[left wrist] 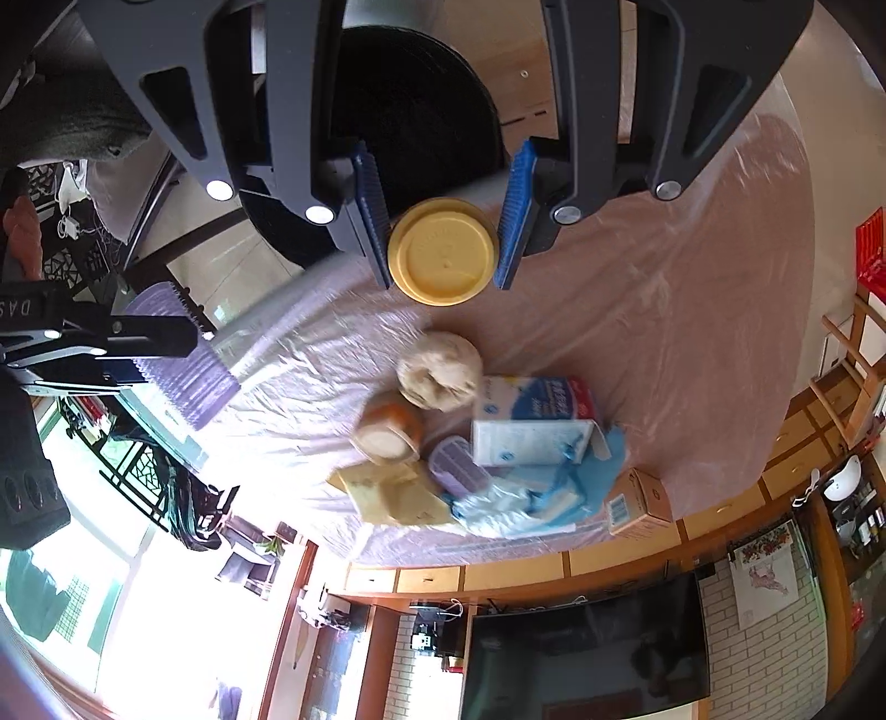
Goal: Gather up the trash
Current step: 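Carry the roller and cup with both tools over the black trash bin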
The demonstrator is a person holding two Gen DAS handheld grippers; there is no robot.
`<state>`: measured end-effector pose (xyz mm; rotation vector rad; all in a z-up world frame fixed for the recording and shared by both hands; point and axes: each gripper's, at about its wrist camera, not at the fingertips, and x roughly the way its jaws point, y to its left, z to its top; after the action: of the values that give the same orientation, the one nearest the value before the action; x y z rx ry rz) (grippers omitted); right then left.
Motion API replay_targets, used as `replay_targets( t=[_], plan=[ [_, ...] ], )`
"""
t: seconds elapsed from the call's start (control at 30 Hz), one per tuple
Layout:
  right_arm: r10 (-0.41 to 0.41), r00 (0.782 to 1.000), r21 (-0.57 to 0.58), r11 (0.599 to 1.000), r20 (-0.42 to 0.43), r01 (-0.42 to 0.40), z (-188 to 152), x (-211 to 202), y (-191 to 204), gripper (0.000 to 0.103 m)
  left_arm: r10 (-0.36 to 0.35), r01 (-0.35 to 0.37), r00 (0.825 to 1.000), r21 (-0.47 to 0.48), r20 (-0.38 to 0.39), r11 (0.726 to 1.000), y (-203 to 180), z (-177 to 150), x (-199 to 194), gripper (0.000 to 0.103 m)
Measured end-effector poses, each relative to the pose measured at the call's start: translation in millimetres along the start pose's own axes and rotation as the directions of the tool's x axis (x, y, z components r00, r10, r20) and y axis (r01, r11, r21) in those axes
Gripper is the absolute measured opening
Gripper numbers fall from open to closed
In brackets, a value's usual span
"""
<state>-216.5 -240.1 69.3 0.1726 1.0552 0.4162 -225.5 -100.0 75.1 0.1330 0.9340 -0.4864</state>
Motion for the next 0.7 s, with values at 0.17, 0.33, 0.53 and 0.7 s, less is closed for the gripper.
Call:
replay_targets(
  t=[0.17,0.33,0.53,0.7],
  plan=[
    [0.017,0.999,-0.039,0.999,-0.032,-0.018,-21,2,3,0.043,0.001,-0.001,1.0,0.009,-0.02,1.0,-19,-18,1,0.038],
    [0.031,0.996,-0.06,0.998,-0.082,-0.036,-38,11,5,0.043,-0.005,0.005,0.999,0.015,-0.05,1.0,-33,-33,7,0.038],
    [0.028,0.99,-0.073,0.997,-0.14,-0.039,-53,29,8,0.043,-0.006,0.008,0.997,0.019,-0.081,1.0,-40,-47,15,0.038],
    [0.016,0.984,-0.085,0.996,-0.176,-0.032,-60,45,12,0.043,-0.003,0.005,0.995,0.025,-0.104,1.0,-41,-55,23,0.038]
  ],
)
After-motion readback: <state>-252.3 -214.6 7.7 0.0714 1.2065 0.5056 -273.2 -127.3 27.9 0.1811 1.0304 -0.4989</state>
